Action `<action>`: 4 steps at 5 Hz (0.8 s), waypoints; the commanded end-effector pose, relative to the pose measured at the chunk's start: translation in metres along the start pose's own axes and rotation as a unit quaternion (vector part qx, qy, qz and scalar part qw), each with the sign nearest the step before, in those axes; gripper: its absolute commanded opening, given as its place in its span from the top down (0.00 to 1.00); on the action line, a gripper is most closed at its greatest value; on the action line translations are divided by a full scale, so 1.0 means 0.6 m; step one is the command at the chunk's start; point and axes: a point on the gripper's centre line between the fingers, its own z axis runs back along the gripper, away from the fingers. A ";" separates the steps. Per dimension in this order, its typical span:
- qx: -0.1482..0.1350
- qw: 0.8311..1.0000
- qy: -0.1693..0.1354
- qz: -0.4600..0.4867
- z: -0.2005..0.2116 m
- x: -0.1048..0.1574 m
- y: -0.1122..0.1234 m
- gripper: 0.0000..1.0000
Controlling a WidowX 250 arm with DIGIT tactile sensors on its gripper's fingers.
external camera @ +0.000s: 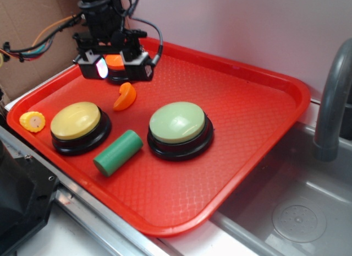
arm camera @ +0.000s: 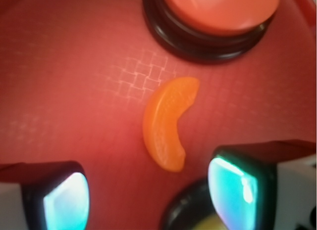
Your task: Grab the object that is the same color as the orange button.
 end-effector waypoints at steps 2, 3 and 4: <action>-0.016 0.999 0.007 0.032 -0.054 0.022 0.032 0.00; -0.026 0.999 0.017 0.023 -0.062 0.016 0.032 0.00; -0.033 0.999 0.021 0.023 -0.065 0.013 0.031 1.00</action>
